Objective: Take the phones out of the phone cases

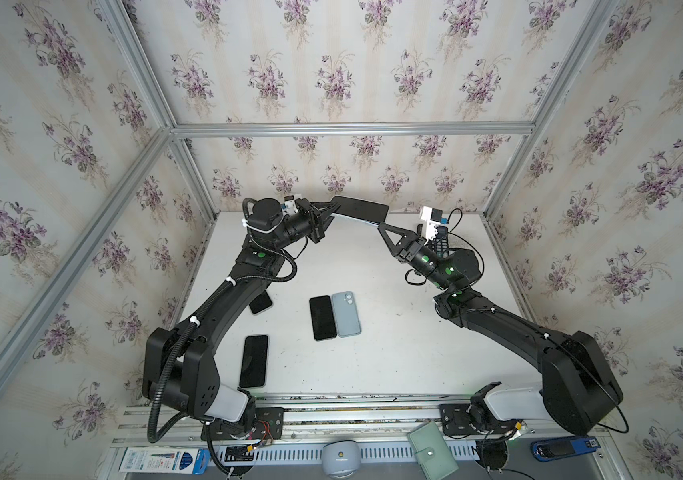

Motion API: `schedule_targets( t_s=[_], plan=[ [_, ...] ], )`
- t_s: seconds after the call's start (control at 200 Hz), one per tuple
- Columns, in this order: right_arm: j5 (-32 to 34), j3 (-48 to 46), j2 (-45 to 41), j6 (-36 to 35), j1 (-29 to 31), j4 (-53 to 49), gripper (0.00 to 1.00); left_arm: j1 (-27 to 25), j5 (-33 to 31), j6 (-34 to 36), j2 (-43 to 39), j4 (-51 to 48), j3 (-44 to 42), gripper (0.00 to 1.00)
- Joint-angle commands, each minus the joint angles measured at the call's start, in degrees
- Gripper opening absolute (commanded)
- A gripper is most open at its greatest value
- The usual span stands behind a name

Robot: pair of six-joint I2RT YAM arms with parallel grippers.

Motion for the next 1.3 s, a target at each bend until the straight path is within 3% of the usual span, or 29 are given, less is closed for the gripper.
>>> schedule_targets(
  t_s=[0.0, 0.125, 0.245, 0.28, 0.33, 0.38, 0.455, 0.5, 0.55, 0.615, 0.675, 0.78, 0.869, 1.134, 1.294],
  plan=[
    [-7.2, 2.5, 1.0, -16.1, -0.7, -12.5, 0.0, -1.2, 8.5, -7.9, -0.9, 9.0, 2.3, 0.0],
    [-5.9, 6.9, -0.6, -29.2, -1.3, -26.4, 0.0, -1.1, 9.0, -7.7, -0.9, 8.2, 3.0, 0.0],
    [-5.1, 7.6, -1.7, -30.8, -3.6, -29.2, 0.02, -1.0, 8.9, -6.5, -0.5, 7.4, 4.0, 0.0],
    [-5.3, 7.3, -2.3, -29.4, -4.7, -29.2, 0.11, -1.0, 8.8, -6.4, -0.4, 7.3, 4.2, 0.0],
    [-5.5, 6.0, -3.9, -27.8, -6.4, -28.5, 0.36, -0.8, 8.9, -6.1, -0.2, 8.0, 4.6, 0.0],
    [-5.9, 5.1, -6.3, -27.6, -8.5, -30.9, 0.52, -0.1, 10.6, -3.5, 0.4, 7.5, 6.5, 0.0],
    [-6.7, 5.7, -11.1, -32.0, -11.7, -40.9, 0.63, 1.2, 15.6, 7.7, 1.7, -0.3, 12.2, 0.0],
    [-7.2, 7.4, -13.8, -38.9, -13.0, -49.5, 0.69, 1.6, 19.1, 15.5, 2.6, -6.6, 16.3, 0.0],
    [-7.6, 10.0, -16.1, -48.3, -13.4, -59.2, 0.73, 1.9, 23.5, 28.2, 3.8, -16.6, 22.2, 0.0],
    [-8.1, 12.5, -18.4, -59.8, -13.4, -68.3, 0.77, 1.2, 27.4, 49.7, 5.1, -33.6, 30.1, 0.0],
    [-10.6, 12.3, -20.5, -67.8, -13.4, -70.9, 0.81, 0.6, 26.7, 66.7, 4.8, -47.5, 34.7, 0.0],
    [-16.0, 12.9, -22.0, -77.4, -13.4, -74.1, 0.82, 0.6, 24.3, 87.2, 1.9, -59.3, 34.9, 0.0],
    [-22.5, 15.2, -20.5, -82.5, -13.0, -79.2, 0.78, 0.4, 22.0, 97.6, -1.6, -64.0, 33.0, 0.0],
    [-23.7, 18.7, -17.3, -93.7, -6.0, -89.8, 0.69, -0.6, 20.3, 109.5, -5.3, -73.5, 33.0, 0.0],
    [-23.9, 21.1, -14.8, -96.8, -2.6, -92.6, 0.65, -3.4, 18.6, 112.0, -5.3, -76.2, 34.0, 0.0]
  ],
)
